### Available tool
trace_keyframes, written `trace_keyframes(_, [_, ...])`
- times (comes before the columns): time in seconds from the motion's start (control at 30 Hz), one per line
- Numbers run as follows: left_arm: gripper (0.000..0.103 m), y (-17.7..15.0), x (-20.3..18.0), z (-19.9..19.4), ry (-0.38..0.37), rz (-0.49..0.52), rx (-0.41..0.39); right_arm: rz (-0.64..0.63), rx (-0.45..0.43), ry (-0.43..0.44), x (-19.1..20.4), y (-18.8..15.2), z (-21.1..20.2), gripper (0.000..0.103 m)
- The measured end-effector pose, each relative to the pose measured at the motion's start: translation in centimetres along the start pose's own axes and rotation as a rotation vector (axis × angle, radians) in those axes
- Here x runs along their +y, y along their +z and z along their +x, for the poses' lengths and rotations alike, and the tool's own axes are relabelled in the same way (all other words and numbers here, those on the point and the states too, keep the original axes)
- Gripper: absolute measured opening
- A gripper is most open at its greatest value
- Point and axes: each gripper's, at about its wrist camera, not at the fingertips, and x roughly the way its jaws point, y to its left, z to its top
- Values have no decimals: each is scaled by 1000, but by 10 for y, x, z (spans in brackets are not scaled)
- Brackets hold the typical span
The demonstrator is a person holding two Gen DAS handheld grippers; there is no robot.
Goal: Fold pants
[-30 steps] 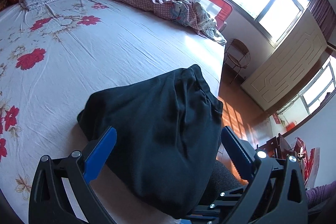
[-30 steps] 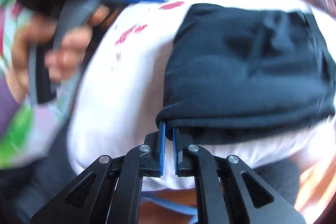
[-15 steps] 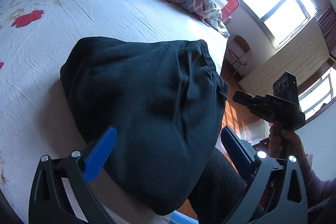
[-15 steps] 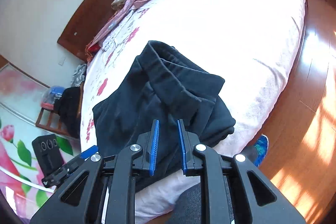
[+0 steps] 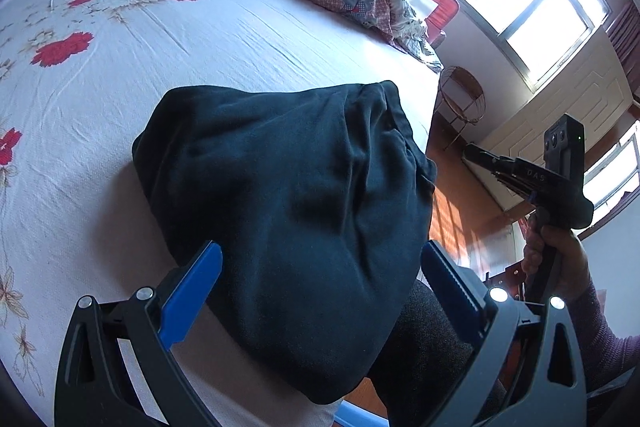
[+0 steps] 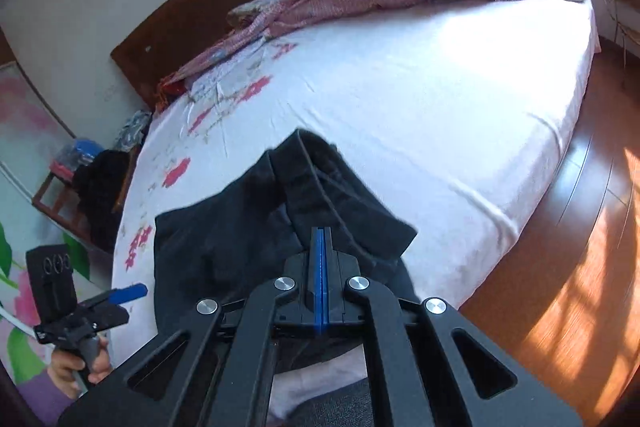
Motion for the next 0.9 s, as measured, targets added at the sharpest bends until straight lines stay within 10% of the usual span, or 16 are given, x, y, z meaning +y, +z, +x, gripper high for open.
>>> trace_keyframes(0.13, [100,0,-1,-1,9,15,-3,179,84,91,-30,-15,10,5])
trace_keyframes(0.2, [100,-1,1,-2,14,12,1,230,110,112,-27,-27,17,48])
trace_keyframes(0.23, [100,-1,2,-2,18,12,4,231,116,104,-24,-30,23,48])
trace_keyframes(0.43, [100,0,5,-8,31,13,1,205,165,102,-6,-42,57,48])
trace_keyframes(0.5, [100,2,6,-9,33,9,-4,99,156,16,8,-42,60,23])
trace_keyframes(0.6, [100,3,7,-11,37,13,-9,-4,118,-24,27,-40,41,15])
trace_keyframes(0.77, [100,1,6,-8,57,36,-4,-39,29,-12,31,-26,1,14])
trace_keyframes(0.9, [100,-3,-5,0,33,50,-6,72,116,-34,-5,-39,36,14])
